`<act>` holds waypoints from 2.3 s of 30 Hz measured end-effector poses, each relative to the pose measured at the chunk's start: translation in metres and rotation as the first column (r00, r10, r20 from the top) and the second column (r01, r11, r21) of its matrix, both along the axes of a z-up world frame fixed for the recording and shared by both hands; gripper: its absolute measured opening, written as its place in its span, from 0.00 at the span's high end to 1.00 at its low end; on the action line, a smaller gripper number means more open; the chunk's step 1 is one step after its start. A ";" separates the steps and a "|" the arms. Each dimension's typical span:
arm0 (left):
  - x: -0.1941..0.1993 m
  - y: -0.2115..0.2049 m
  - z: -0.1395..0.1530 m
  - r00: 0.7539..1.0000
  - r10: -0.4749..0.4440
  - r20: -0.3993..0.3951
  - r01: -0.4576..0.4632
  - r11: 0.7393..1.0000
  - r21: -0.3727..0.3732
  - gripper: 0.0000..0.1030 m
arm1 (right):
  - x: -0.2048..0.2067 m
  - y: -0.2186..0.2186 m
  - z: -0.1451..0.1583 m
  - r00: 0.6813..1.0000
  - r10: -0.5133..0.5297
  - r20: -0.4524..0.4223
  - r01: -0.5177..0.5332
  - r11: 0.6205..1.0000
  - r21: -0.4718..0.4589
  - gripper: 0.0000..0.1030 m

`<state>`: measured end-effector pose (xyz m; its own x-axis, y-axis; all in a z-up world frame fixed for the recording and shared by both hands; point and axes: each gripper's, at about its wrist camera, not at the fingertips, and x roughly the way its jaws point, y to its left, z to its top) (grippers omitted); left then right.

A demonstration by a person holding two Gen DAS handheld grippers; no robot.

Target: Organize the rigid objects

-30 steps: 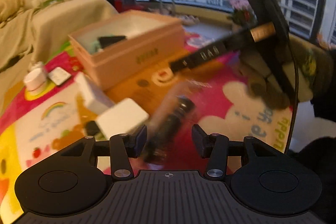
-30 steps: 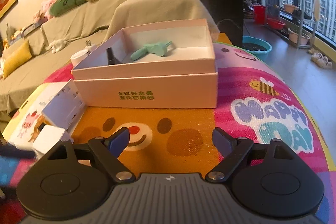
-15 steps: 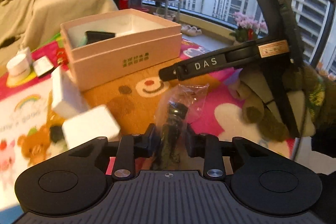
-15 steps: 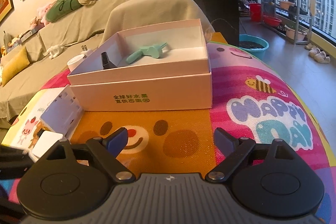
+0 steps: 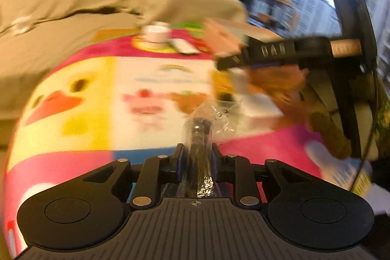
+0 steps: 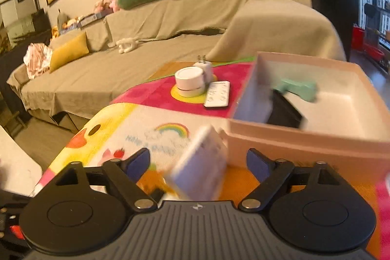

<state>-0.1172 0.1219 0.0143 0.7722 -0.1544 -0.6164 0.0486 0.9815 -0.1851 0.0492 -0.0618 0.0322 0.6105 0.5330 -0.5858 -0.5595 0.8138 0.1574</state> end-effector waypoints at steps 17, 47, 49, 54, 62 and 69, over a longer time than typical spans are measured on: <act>0.054 -0.019 -0.011 0.999 0.042 0.025 -0.037 0.984 -0.173 0.76 | -0.033 -0.109 -0.013 0.991 -0.113 -0.073 0.108 0.991 -0.074 0.88; 0.034 -0.044 -0.012 0.999 0.032 0.029 -0.031 0.999 -0.027 0.74 | -0.072 -0.105 -0.012 0.996 0.078 -0.046 -0.080 0.995 -0.058 0.28; 0.032 -0.046 -0.012 0.999 0.029 0.033 -0.028 0.999 -0.020 0.74 | -0.082 -0.097 -0.016 0.990 0.136 -0.038 -0.139 0.987 -0.086 0.28; 0.031 -0.044 -0.012 0.999 0.033 0.036 -0.032 0.999 -0.035 0.74 | -0.093 -0.075 -0.027 0.989 0.124 0.084 -0.098 0.960 -0.263 0.26; 0.029 -0.036 -0.014 0.998 0.054 0.038 -0.050 0.994 -0.099 0.74 | -0.045 -0.094 -0.028 0.998 -0.055 -0.022 0.052 0.988 -0.143 0.28; 0.029 -0.061 -0.006 0.999 0.046 0.020 -0.047 0.996 0.077 0.75 | -0.013 -0.067 -0.026 0.998 -0.065 -0.014 0.061 0.979 -0.194 0.53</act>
